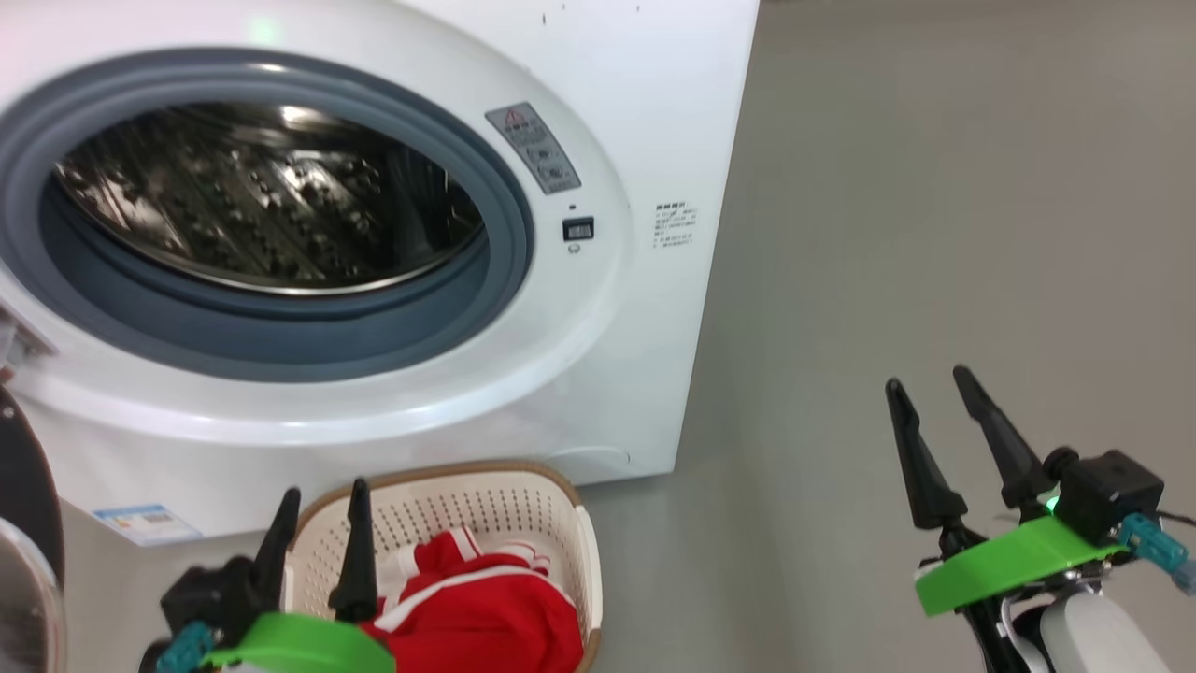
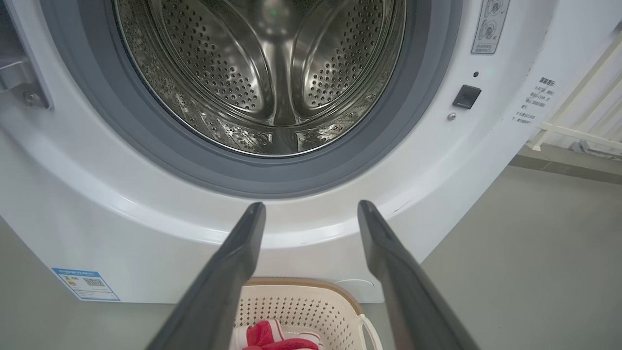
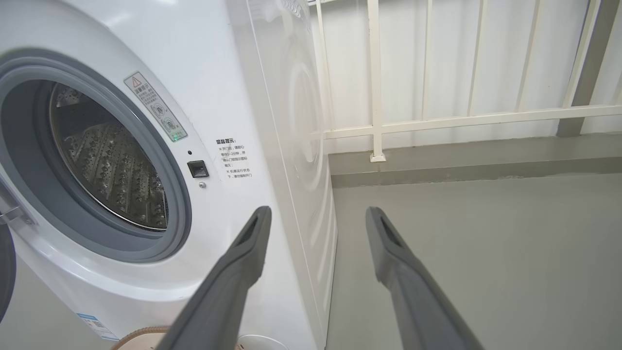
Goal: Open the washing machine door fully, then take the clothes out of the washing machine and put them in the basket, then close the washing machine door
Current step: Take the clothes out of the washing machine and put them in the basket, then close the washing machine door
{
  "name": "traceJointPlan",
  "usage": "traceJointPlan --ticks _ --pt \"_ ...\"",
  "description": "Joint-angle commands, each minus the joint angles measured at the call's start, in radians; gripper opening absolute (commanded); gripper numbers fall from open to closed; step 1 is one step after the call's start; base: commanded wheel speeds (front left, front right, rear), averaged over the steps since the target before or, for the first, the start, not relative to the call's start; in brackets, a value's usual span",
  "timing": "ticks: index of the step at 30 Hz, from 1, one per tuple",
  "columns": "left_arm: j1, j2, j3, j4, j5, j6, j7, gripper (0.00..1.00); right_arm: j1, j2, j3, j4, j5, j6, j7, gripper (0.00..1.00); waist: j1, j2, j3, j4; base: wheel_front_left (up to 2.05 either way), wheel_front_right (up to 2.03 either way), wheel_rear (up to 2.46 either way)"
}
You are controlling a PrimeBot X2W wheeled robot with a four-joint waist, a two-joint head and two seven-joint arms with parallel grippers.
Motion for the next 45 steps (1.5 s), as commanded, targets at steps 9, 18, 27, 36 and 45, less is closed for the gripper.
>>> traceJointPlan --ticks 9,18,27,36,45 --pt "0.111 0.033 0.067 -0.125 0.025 -0.012 -0.012 1.00 0.047 0.004 0.012 -0.012 -0.033 0.005 -0.006 1.00 0.0000 0.0000 -0.127 -0.009 0.00 0.00 0.00" --pt "0.178 0.034 0.078 -0.195 0.001 -0.028 -0.012 1.00 0.092 0.000 0.004 -0.026 -0.045 0.005 -0.006 1.00 0.0000 0.0000 -0.169 -0.012 0.00 0.00 0.00" --pt "0.232 0.050 0.077 -0.227 0.019 -0.026 -0.012 1.00 0.123 -0.006 -0.004 -0.038 -0.050 0.005 -0.006 1.00 0.0000 0.0000 -0.192 -0.019 0.00 0.00 0.00" --pt "0.247 0.064 0.073 -0.230 0.024 -0.017 -0.010 1.00 0.131 -0.001 -0.004 -0.041 -0.049 0.005 -0.006 1.00 0.0000 0.0000 -0.199 -0.019 0.00 0.00 0.00" --pt "0.251 0.072 0.073 -0.235 0.020 -0.007 -0.009 1.00 0.136 -0.002 -0.005 -0.036 -0.048 0.005 -0.006 1.00 0.0000 0.0000 -0.206 -0.017 0.00 0.00 0.00"
